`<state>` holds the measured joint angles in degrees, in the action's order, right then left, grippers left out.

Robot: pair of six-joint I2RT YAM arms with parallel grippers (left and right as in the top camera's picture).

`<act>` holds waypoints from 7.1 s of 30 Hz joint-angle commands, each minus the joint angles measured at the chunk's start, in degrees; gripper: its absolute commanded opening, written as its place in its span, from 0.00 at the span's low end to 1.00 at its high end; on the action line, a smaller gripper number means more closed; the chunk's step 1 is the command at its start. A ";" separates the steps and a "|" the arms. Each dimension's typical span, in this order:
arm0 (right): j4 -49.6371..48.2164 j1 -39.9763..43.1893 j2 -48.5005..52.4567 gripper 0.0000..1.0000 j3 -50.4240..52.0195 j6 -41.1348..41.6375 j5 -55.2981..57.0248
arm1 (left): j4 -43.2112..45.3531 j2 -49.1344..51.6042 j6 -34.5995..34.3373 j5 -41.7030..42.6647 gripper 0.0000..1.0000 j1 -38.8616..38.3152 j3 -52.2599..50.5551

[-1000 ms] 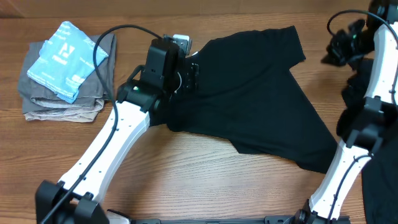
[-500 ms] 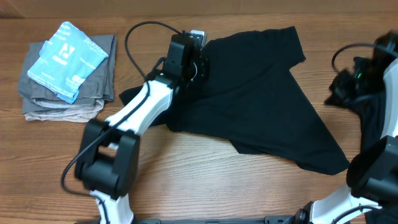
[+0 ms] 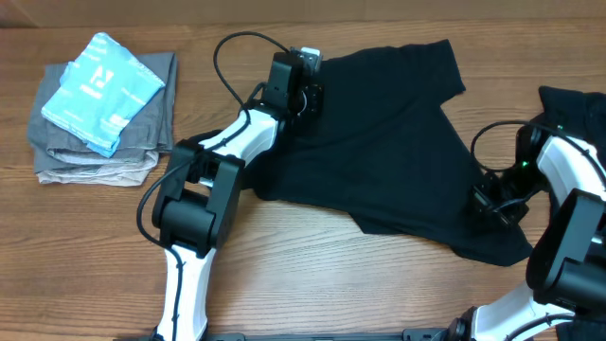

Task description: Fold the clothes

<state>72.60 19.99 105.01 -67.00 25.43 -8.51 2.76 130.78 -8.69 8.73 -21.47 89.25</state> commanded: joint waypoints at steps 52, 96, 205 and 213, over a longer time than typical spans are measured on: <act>-53.59 -0.11 20.55 0.04 -1.20 4.33 2.40 | -25.24 5.07 -9.79 -4.50 0.04 17.27 1.36; -10.73 -4.72 30.56 0.04 -36.11 -4.17 4.70 | -30.69 -2.51 -5.18 -8.11 0.04 6.45 11.21; 7.06 -18.86 25.51 0.04 -30.10 -2.82 -2.40 | -33.14 -22.12 -15.82 -7.23 0.37 6.43 -20.28; 0.26 -18.80 25.51 0.04 -22.67 -2.62 -0.79 | -29.92 -22.12 -16.20 -7.26 0.38 6.45 -21.79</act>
<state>75.29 1.13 128.73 -93.95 22.28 -13.76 -27.92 108.47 -24.08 1.13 -15.25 67.46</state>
